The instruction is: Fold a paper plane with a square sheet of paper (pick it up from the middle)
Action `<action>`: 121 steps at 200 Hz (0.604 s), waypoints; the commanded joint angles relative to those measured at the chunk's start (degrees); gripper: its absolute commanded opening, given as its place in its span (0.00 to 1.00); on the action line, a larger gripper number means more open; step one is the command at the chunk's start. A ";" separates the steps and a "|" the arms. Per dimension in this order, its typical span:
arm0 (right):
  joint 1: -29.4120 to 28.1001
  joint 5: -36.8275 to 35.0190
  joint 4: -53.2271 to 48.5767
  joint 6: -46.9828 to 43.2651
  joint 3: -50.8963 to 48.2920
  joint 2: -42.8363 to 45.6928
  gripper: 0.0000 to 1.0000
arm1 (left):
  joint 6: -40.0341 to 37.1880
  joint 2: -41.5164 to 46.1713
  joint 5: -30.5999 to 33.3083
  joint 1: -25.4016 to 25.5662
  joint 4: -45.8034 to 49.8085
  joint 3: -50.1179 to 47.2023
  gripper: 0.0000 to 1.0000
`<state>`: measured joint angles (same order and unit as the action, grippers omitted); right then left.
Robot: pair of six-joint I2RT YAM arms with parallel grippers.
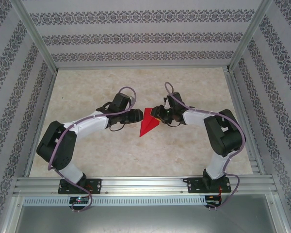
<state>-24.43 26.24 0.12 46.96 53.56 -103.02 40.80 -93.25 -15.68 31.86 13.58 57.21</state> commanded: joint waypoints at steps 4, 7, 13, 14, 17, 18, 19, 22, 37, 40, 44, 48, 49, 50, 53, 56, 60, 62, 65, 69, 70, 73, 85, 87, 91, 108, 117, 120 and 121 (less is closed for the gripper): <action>-0.81 1.00 2.65 1.66 2.02 -2.68 0.41 | 1.30 1.12 1.98 -1.85 0.92 -2.27 0.57; -0.88 1.16 2.80 1.60 2.25 -2.89 0.41 | 1.23 1.06 1.71 -1.98 0.84 -2.42 0.57; -1.12 1.35 2.97 1.63 2.63 -3.29 0.40 | 0.94 0.97 1.02 -2.37 0.83 -2.44 0.59; -1.18 1.31 2.88 1.59 2.66 -3.35 0.40 | 0.90 0.92 0.92 -2.43 0.83 -2.45 0.59; -1.30 1.23 2.77 1.64 2.93 -3.55 0.40 | 0.68 0.85 0.46 -2.57 0.84 -2.45 0.59; -1.31 1.25 2.78 1.64 2.98 -3.61 0.40 | 0.64 0.82 0.38 -2.62 0.84 -2.41 0.60; -1.32 1.22 2.73 1.64 3.06 -3.69 0.40 | 0.58 0.81 0.30 -2.65 0.83 -2.43 0.60; -1.44 1.14 2.65 1.49 3.24 -3.86 0.40 | 0.52 0.79 -0.08 -2.78 0.83 -2.45 0.61; -1.77 0.49 1.33 1.30 4.43 -4.84 0.40 | 0.15 1.04 -0.53 -3.47 0.42 -2.87 0.64; -1.85 0.48 1.29 1.29 4.51 -5.02 0.39 | 0.08 1.05 -0.54 -3.53 0.33 -3.05 0.65; -1.85 0.60 1.35 1.25 4.68 -5.23 0.39 | 0.13 1.13 -0.59 -3.74 0.17 -3.19 0.66; -1.94 0.77 1.33 1.29 4.79 -5.53 0.38 | 0.22 1.16 -0.75 -3.93 0.01 -3.35 0.67; -1.94 0.80 1.35 1.34 4.79 -5.57 0.38 | 0.23 1.20 -0.84 -3.97 -0.02 -3.39 0.67; -1.94 0.82 1.36 1.36 4.80 -5.63 0.38 | 0.24 1.17 -0.84 -4.02 -0.08 -3.40 0.67; -1.94 0.83 1.35 1.30 4.97 -5.76 0.38 | 0.25 1.22 -0.96 -4.05 -0.16 -3.49 0.68; -1.94 0.90 1.33 1.33 5.05 -5.90 0.38 | 0.20 1.23 -1.15 -4.18 -0.34 -3.57 0.68; -2.06 0.91 1.29 1.37 5.17 -6.10 0.38 | 0.21 1.17 -1.33 -4.38 -0.41 -3.64 0.69; -2.04 0.92 1.22 1.35 5.27 -6.19 0.38 | 0.24 1.19 -1.49 -4.44 -0.47 -3.65 0.70; -2.03 1.06 1.21 1.36 5.37 -6.28 0.37 | 0.21 1.22 -1.72 -4.53 -0.58 -3.68 0.70; -2.06 1.24 1.30 1.37 5.41 -6.41 0.37 | 0.20 1.22 -2.01 -4.72 -0.80 -3.68 0.71; -2.09 1.30 1.38 1.37 5.46 -6.45 0.37 | 0.18 1.18 -2.04 -4.75 -0.82 -3.73 0.71; -2.13 1.43 1.50 1.42 5.51 -6.55 0.37 | 0.24 1.14 -2.24 -4.85 -0.95 -3.80 0.72; -2.34 1.88 2.09 1.74 5.55 -6.60 0.37 | 0.27 1.22 -3.11 -5.36 -1.73 -4.18 0.74; -2.35 2.06 2.26 1.80 5.51 -6.71 0.37 | 0.32 1.23 -3.25 -5.50 -1.83 -4.27 0.74; -2.34 2.29 2.59 1.91 5.48 -6.75 0.37 | 0.35 1.22 -3.63 -5.73 -2.10 -4.41 0.74; -2.57 2.99 3.46 2.33 5.20 -6.84 0.37 | 0.94 1.21 -5.18 -6.59 -3.57 -5.18 0.76; -2.71 3.35 4.13 2.72 4.98 -7.00 0.37 | 1.14 1.23 -6.01 -7.08 -4.51 -5.60 0.78; -2.69 3.55 4.41 2.90 4.82 -7.06 0.37 | 1.15 1.15 -6.27 -7.25 -4.79 -5.80 0.78; -2.71 3.60 4.56 2.93 4.77 -7.08 0.37 | 1.18 1.15 -6.37 -7.29 -4.88 -5.84 0.78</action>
<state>-26.52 27.90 1.54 48.53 57.58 -108.71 41.30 -93.06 -18.96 26.20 12.51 52.86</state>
